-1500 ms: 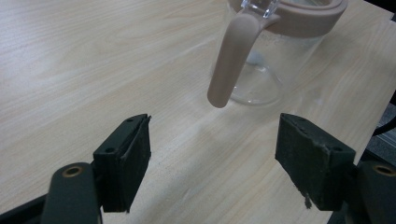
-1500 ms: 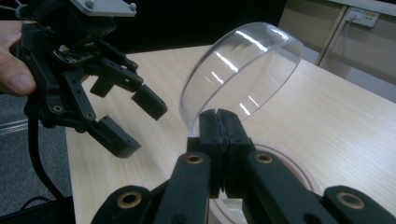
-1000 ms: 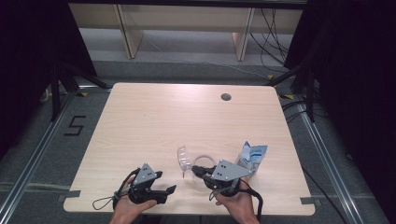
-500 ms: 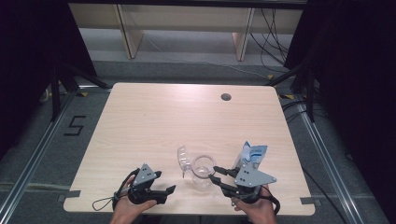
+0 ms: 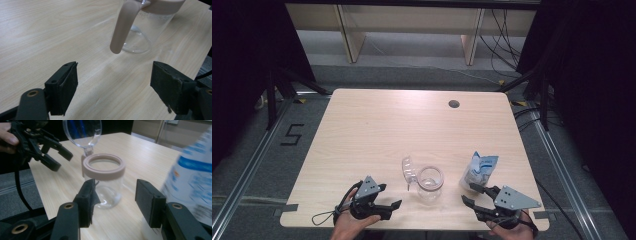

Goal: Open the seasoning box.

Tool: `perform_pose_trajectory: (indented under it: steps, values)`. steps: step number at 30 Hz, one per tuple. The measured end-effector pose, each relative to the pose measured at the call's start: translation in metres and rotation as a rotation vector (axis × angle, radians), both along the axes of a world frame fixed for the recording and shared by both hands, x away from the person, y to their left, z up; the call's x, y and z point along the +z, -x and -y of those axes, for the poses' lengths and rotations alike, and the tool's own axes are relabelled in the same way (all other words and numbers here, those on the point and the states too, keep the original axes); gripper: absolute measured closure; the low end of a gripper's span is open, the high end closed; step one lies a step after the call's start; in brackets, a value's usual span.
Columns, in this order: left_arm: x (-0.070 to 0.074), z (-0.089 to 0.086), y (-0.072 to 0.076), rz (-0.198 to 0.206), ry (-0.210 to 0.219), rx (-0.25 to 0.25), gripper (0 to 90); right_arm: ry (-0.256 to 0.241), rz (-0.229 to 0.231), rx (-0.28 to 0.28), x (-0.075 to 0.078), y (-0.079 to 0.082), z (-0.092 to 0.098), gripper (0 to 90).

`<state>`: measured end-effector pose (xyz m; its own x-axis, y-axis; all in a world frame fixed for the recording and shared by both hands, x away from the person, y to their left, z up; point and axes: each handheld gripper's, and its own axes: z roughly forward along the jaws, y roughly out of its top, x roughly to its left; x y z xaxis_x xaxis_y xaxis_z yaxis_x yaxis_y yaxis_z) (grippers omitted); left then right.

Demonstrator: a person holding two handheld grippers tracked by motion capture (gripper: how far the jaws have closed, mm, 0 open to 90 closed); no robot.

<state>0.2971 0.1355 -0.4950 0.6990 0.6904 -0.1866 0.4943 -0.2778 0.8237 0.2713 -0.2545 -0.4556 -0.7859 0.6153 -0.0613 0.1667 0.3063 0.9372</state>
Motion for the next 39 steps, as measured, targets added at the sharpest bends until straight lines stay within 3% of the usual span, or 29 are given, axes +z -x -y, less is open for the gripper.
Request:
perform_pose_trajectory:
  steps: [4,6,7,9,10,12,16,17,19,23,24,26,27,28,30,31,33,34,35,38,39]
  values:
    - [0.001,0.002,0.001,0.015,0.013,-0.013,18.1,-0.004,-0.014,-0.036,-0.001,0.002,0.012,50.6]
    - [0.001,0.002,0.002,0.004,0.003,-0.024,16.9,-0.009,-0.025,-0.042,-0.002,0.002,0.017,50.5]
    - [0.001,0.003,0.002,0.004,0.003,-0.023,16.5,-0.016,-0.050,-0.054,-0.002,0.003,0.019,50.5]
    - [0.001,0.003,0.002,0.016,0.008,-0.029,16.5,-0.017,-0.057,-0.066,-0.003,0.003,0.024,50.5]
    - [0.001,0.004,0.002,0.023,0.013,-0.032,16.4,-0.015,-0.035,-0.084,-0.004,0.003,0.027,50.5]
    - [0.002,0.004,0.003,0.004,0.000,-0.025,16.4,-0.009,-0.050,-0.098,-0.004,0.004,0.031,49.9]
    - [0.001,0.006,0.003,0.009,0.010,-0.036,16.3,-0.016,-0.076,-0.139,-0.007,0.004,0.039,47.5]
    - [0.002,0.006,0.003,0.004,0.003,-0.039,16.3,-0.003,-0.055,-0.138,-0.008,0.001,0.042,46.4]
    - [0.001,0.007,0.004,0.009,0.006,-0.039,16.3,-0.016,-0.084,-0.146,-0.009,0.001,0.044,43.6]
    - [0.002,0.007,0.004,0.007,0.006,-0.044,16.4,-0.026,-0.072,-0.176,-0.012,-0.002,0.050,35.9]
    - [0.002,0.006,0.004,0.007,0.000,-0.042,16.4,-0.044,-0.109,-0.198,-0.012,0.000,0.050,33.6]
    - [0.001,0.007,0.003,0.005,0.010,-0.042,16.4,-0.052,-0.101,-0.196,-0.013,-0.004,0.053,28.2]
    - [0.001,0.007,0.003,0.003,0.010,-0.043,16.4,-0.033,-0.058,-0.212,-0.014,-0.006,0.056,25.3]
    - [0.002,0.007,0.003,-0.003,0.006,-0.043,16.4,-0.057,-0.093,-0.210,-0.015,-0.006,0.056,22.5]
    - [0.002,0.008,0.003,-0.004,0.008,-0.043,16.5,-0.056,-0.116,-0.221,-0.016,-0.007,0.059,18.5]
    - [0.002,0.008,0.003,-0.003,0.001,-0.039,16.5,-0.048,-0.093,-0.219,-0.017,-0.010,0.061,16.0]
    - [0.002,0.008,0.003,-0.004,-0.001,-0.040,16.6,-0.055,-0.094,-0.200,-0.019,-0.013,0.064,15.4]
    - [0.002,0.008,0.003,-0.006,0.005,-0.046,16.6,-0.046,-0.063,-0.208,-0.019,-0.015,0.064,15.3]
    - [0.003,0.007,0.003,-0.011,0.005,-0.045,16.6,-0.038,-0.086,-0.209,-0.019,-0.015,0.065,15.3]
    - [0.002,0.006,0.001,0.000,0.001,-0.056,16.6,-0.023,-0.053,-0.186,-0.021,-0.020,0.066,15.4]
    - [0.002,0.007,0.002,-0.003,0.005,-0.039,16.6,-0.027,-0.076,-0.167,-0.022,-0.022,0.066,15.3]
